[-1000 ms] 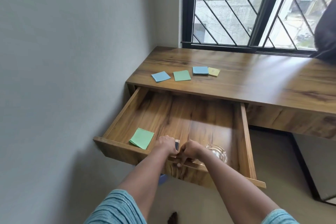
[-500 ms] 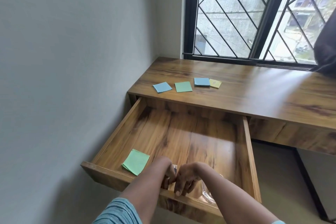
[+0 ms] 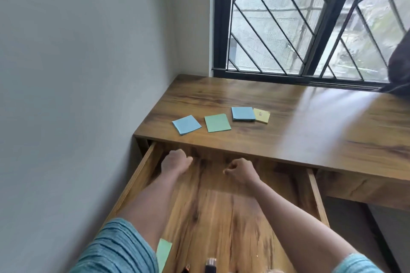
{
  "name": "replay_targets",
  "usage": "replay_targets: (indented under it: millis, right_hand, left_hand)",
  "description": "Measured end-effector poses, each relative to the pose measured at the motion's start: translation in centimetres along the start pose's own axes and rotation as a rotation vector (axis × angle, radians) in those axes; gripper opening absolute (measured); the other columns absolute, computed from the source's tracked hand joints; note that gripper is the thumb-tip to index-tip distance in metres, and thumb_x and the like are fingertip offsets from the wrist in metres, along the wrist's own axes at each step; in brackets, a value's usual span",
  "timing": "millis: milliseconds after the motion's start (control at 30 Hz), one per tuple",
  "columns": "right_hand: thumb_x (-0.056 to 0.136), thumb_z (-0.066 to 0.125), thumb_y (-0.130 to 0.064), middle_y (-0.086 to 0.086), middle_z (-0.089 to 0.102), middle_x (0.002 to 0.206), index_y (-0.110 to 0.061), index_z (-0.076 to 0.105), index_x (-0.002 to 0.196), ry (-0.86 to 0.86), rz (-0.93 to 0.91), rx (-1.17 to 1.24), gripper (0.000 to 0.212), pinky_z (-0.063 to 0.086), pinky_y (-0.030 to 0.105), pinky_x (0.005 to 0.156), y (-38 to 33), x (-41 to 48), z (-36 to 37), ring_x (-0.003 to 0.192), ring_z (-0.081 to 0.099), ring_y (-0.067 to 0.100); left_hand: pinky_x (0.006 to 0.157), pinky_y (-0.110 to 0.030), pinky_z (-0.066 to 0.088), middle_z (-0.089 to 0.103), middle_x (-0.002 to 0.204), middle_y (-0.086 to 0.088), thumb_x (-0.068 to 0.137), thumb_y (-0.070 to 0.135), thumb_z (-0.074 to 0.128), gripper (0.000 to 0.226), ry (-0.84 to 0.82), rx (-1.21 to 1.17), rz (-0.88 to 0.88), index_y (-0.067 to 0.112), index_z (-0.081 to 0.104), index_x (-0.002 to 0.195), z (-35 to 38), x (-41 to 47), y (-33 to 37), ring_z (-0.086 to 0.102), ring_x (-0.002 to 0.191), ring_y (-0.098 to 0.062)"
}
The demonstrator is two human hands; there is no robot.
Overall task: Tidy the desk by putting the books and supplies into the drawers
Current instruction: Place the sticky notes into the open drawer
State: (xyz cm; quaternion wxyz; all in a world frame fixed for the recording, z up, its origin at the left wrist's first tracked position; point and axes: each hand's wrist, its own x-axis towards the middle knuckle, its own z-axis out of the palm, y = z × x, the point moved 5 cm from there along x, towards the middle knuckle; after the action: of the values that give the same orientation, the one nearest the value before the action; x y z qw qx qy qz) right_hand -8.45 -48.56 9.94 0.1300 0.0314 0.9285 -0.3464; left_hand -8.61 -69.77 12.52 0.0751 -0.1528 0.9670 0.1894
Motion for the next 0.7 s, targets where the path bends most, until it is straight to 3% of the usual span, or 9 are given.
replay_targets:
  millis: [100,167,367,467,567,700]
  right_hand:
    - [0.089,0.062,-0.019,0.011,0.07,0.103,-0.007,0.069,0.105,0.223,0.008,0.061,0.021,0.046,0.026,0.072,-2.0,4.2,-1.8,0.089,0.063,0.022]
    - [0.089,0.061,-0.017,0.013,0.069,0.11,-0.006,0.068,0.111,0.314,0.046,0.091,0.025,0.048,0.028,0.08,-3.0,7.5,-2.2,0.1,0.063,0.025]
    - [0.089,0.061,-0.03,0.019,0.063,0.116,-0.002,0.064,0.113,0.39,0.138,0.05,0.037,0.044,0.031,0.089,-5.5,15.6,-2.2,0.11,0.056,0.032]
    - [0.088,0.061,-0.039,0.02,0.05,0.127,-0.002,0.053,0.124,0.398,0.19,0.075,0.053,0.04,0.037,0.098,-6.2,17.7,-1.6,0.119,0.048,0.036]
    - [0.082,0.065,-0.046,0.017,0.043,0.133,-0.003,0.044,0.13,0.359,0.25,-0.034,0.068,0.033,0.039,0.105,-6.5,18.8,-0.8,0.126,0.04,0.034]
    - [0.073,0.074,-0.047,0.017,0.037,0.135,-0.007,0.043,0.132,0.262,0.373,-0.044,0.078,0.029,0.046,0.105,-6.0,19.1,0.2,0.13,0.033,0.034]
  left_hand:
    - [0.071,-0.03,0.045,0.066,0.106,-0.008,0.093,0.037,0.051,0.033,0.036,-0.019,0.0,0.008,0.066,0.1,-1.1,5.6,0.7,0.063,0.098,-0.025]
    - [0.085,-0.033,0.046,0.061,0.121,-0.01,0.092,0.038,0.054,0.041,0.055,-0.012,0.0,0.007,0.06,0.118,-1.6,9.4,0.8,0.057,0.113,-0.027]
    - [0.112,-0.037,0.026,0.032,0.15,-0.018,0.094,0.05,0.046,0.072,-0.053,0.057,-0.095,0.0,0.032,0.144,-1.3,19.1,0.3,0.03,0.139,-0.03]
    - [0.116,-0.038,0.019,0.024,0.154,-0.018,0.088,0.058,0.051,0.086,-0.101,0.193,-0.044,0.001,0.024,0.146,-0.9,21.0,0.3,0.02,0.144,-0.03]
    - [0.114,-0.039,0.024,0.033,0.15,-0.018,0.085,0.055,0.057,0.081,-0.082,0.281,0.01,0.003,0.033,0.142,-1.5,22.1,0.7,0.026,0.141,-0.029]
    - [0.111,-0.041,0.028,0.037,0.147,-0.015,0.08,0.051,0.067,0.081,-0.17,0.255,-0.058,0.006,0.036,0.14,-1.7,22.6,0.7,0.029,0.139,-0.031]
